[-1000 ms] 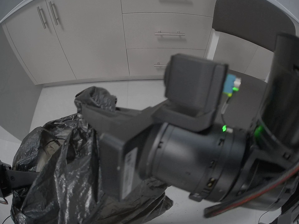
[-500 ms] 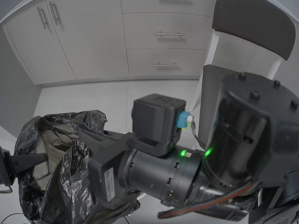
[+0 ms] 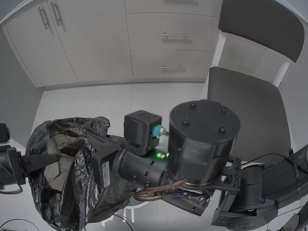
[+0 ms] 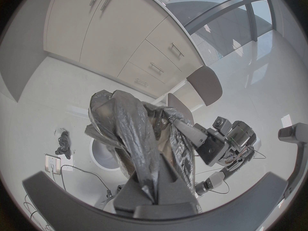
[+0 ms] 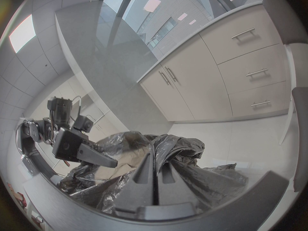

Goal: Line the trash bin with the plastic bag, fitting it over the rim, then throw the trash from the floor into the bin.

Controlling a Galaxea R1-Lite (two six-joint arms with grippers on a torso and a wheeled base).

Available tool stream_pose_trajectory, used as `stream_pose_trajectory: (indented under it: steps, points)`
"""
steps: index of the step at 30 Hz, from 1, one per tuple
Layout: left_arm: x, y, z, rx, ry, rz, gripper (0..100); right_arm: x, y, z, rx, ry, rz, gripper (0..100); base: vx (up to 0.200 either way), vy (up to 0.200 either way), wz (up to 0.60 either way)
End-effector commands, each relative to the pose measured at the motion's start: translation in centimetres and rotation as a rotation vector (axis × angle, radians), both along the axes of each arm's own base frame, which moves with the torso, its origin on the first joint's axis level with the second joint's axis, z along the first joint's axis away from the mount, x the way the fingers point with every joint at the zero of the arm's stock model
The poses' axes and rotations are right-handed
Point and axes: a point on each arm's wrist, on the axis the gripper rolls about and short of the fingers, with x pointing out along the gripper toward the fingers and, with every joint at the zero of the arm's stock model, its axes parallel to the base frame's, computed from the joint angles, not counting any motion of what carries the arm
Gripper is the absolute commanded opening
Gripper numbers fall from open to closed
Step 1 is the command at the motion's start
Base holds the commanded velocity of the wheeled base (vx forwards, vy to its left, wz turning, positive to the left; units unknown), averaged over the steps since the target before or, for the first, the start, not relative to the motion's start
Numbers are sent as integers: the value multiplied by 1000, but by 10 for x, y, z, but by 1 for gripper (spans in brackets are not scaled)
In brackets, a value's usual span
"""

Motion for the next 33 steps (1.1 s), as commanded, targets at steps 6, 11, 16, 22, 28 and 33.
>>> stream_pose_trajectory:
  steps: [6, 11, 16, 22, 28, 33]
  points:
    - [13, -4, -7, 30, 53, 27, 0, 10, 14, -28, -48, 22, -9, 0, 0, 0, 0]
    - [19, -6, -18, 44, 79, 25, 0, 15, 15, -34, -54, 28, -23, 0, 0, 0, 0]
    - [31, -10, -31, 35, 71, 27, 0, 19, 13, -39, -43, 68, -39, 0, 0, 0, 0]
    - [43, -14, -42, 45, 87, 25, 0, 34, 8, -47, -59, 83, -76, 0, 0, 0, 0]
    - [55, -18, -49, 39, 102, 33, 0, 43, 7, -58, -59, 129, -97, 0, 0, 0, 0]
    - [62, -21, -58, 55, 144, 31, 0, 45, 9, -66, -53, 169, -100, 0, 0, 0, 0]
